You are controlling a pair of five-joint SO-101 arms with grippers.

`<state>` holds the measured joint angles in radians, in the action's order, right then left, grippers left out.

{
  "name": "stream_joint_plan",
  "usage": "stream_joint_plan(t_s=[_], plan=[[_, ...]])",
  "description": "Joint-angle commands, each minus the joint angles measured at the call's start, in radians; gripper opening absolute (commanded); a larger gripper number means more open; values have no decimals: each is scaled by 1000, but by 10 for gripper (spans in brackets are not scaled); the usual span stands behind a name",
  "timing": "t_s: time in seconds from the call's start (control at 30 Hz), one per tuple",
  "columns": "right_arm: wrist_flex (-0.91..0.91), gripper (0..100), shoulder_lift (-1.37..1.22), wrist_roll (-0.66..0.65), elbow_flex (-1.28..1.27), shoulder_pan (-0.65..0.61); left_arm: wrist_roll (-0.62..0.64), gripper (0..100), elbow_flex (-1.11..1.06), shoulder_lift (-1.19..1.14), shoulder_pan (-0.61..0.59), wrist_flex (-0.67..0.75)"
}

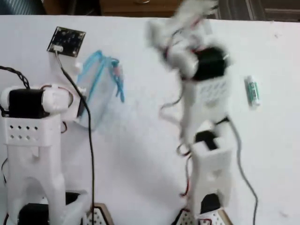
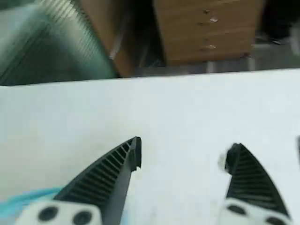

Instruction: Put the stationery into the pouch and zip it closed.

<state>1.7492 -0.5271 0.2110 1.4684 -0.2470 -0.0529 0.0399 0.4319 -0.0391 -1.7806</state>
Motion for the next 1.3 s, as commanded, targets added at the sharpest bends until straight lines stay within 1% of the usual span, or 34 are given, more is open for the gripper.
stream_joint_plan(t_s=[0.0, 0.07, 0.17, 0.23, 0.3, 0.47, 0.7, 0.77, 0.8, 0.87, 0.9, 0.97, 1.07, 1.17, 1.27], plan=[[8, 282, -47, -192, -256, 271, 9, 22, 8, -2, -7, 2], [-28, 282, -96, -270, -371, 381, 9, 22, 8, -2, -7, 3], [-170, 282, -182, -341, -400, 530, 9, 22, 8, -4, -7, 3], [-265, 282, -234, -397, -376, 596, 9, 22, 8, -4, -7, 3], [-328, 282, -291, -466, -348, 633, 9, 22, 8, -4, -7, 3], [-432, 280, -476, -539, -327, 662, 9, 22, 8, -4, -7, 3], [-440, 277, -677, -571, -203, 651, 9, 22, 6, -4, -8, 2], [-440, 231, -725, -598, -167, 662, 9, 22, 6, -4, -8, 2], [-440, 181, -742, -609, -152, 665, 9, 22, 6, -4, -8, 2], [-432, 45, -762, -629, -109, 671, 9, 22, 6, -4, -8, 2], [-421, 1, -763, -641, -86, 671, 9, 22, 6, -4, -8, 2], [-344, 55, -762, -646, -32, 667, 9, 22, 6, -4, -8, 2], [-168, 12, -750, -644, 80, 633, 9, 22, 6, -4, -8, 2], [25, 15, -730, -643, 169, 582, 9, 22, 6, -4, -8, 2], [25, 16, -693, -609, 178, 553, 9, 22, 6, -4, -8, 2]])
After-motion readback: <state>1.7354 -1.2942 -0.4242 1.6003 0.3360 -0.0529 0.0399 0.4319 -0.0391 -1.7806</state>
